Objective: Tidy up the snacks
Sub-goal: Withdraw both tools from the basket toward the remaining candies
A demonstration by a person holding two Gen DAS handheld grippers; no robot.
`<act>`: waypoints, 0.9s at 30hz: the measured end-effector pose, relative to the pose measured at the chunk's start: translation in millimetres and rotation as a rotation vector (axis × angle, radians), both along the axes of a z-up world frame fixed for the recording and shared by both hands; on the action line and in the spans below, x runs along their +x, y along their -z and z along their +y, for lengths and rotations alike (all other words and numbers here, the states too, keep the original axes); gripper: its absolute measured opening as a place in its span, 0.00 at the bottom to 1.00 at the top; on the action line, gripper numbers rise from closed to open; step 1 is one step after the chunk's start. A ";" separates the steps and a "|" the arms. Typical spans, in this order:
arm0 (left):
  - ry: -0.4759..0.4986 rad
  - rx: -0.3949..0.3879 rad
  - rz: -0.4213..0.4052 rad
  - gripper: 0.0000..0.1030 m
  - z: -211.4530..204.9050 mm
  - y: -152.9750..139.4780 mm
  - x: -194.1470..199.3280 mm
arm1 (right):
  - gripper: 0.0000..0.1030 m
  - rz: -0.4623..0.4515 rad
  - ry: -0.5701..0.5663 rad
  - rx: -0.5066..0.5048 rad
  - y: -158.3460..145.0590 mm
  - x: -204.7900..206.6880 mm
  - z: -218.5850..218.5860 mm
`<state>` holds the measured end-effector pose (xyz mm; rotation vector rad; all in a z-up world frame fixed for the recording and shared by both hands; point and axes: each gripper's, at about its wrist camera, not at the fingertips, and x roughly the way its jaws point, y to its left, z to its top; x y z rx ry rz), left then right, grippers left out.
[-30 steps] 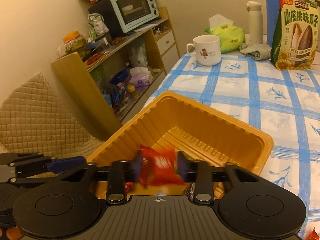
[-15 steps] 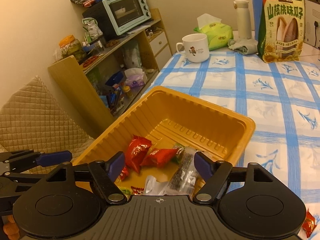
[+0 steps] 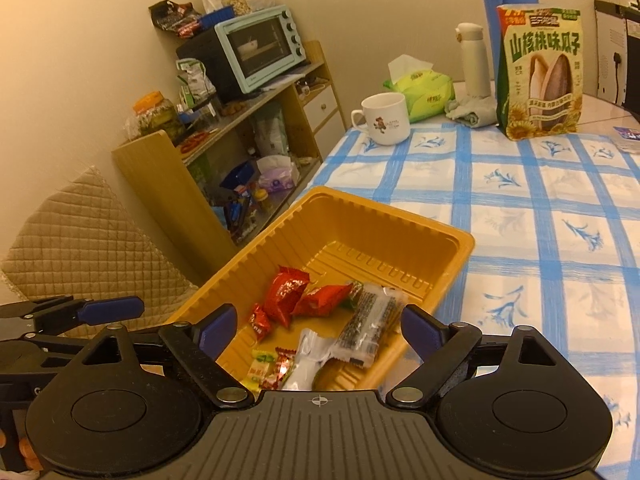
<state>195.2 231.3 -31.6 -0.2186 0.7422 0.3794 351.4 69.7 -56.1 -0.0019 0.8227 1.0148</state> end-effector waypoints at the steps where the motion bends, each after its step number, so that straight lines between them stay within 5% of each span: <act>1: 0.000 0.001 -0.001 0.69 -3.2 -1.4 -3.0 | 0.87 -0.002 0.000 0.002 -1.5 -2.7 -4.9; 27: 0.043 -0.045 0.034 0.69 -136.5 -0.3 -52.8 | 0.88 0.006 0.010 -0.032 1.2 -52.9 -162.2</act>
